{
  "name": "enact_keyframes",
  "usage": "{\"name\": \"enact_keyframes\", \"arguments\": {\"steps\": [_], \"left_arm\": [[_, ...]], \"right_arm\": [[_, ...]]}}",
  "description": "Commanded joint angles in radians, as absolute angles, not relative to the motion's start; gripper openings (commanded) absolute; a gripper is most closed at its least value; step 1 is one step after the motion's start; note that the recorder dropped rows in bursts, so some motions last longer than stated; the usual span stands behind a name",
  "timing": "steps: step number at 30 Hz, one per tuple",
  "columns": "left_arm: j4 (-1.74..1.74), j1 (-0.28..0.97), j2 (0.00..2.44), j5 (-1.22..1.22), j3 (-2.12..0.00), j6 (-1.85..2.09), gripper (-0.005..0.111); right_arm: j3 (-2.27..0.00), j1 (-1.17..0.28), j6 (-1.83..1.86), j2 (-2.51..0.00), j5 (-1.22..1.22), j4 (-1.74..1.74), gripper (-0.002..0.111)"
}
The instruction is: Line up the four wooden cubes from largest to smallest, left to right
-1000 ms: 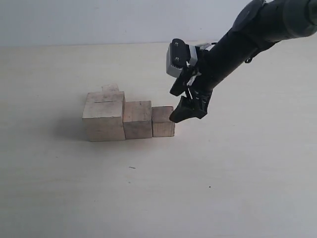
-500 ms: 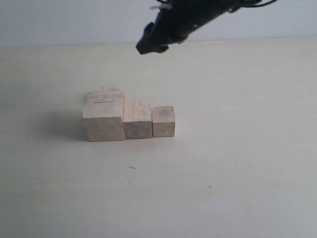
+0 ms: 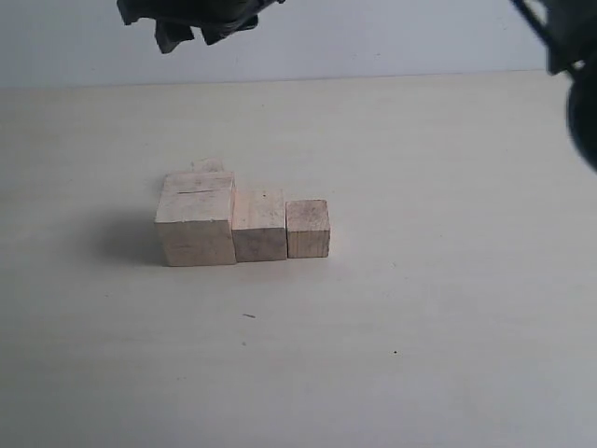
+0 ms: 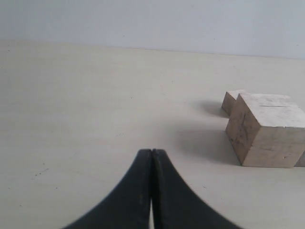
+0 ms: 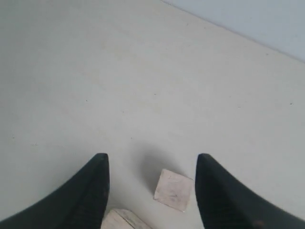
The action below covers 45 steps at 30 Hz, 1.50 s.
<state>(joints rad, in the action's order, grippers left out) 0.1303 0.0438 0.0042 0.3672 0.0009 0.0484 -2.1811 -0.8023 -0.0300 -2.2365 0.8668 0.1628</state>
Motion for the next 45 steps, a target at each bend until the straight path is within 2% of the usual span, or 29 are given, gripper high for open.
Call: {"name": "enact_keyframes", "arguments": {"steps": [1,3,6,8,21,42,45], "left_arm": [[0.133,0.051,0.000,0.360,0.000,0.047,0.000],[0.133,0.051,0.000,0.360,0.000,0.047,0.000],[0.133,0.051,0.000,0.360,0.000,0.047,0.000],[0.133,0.051,0.000,0.360,0.000,0.047,0.000],[0.133,0.051,0.000,0.360,0.000,0.047,0.000],[0.133,0.051,0.000,0.360,0.000,0.047,0.000],[0.133,0.051,0.000,0.360,0.000,0.047,0.000]], "right_arm": [[-2.387,-0.814,-0.188,-2.398,1.000,0.075,0.052],[-2.434,-0.814,-0.193,-2.459,1.033,0.045,0.058],[-2.434,-0.814,-0.195,-2.503,1.005,0.052,0.081],[-2.434,-0.814,-0.251,-2.523,0.973,0.052,0.084],[-2.434,-0.812,-0.266,-2.617,0.895,0.052,0.084],[-2.434,-0.812,-0.264,-2.675,0.917,0.075,0.084],[-2.434,-0.812,-0.264,-2.676,0.917,0.075,0.077]]}}
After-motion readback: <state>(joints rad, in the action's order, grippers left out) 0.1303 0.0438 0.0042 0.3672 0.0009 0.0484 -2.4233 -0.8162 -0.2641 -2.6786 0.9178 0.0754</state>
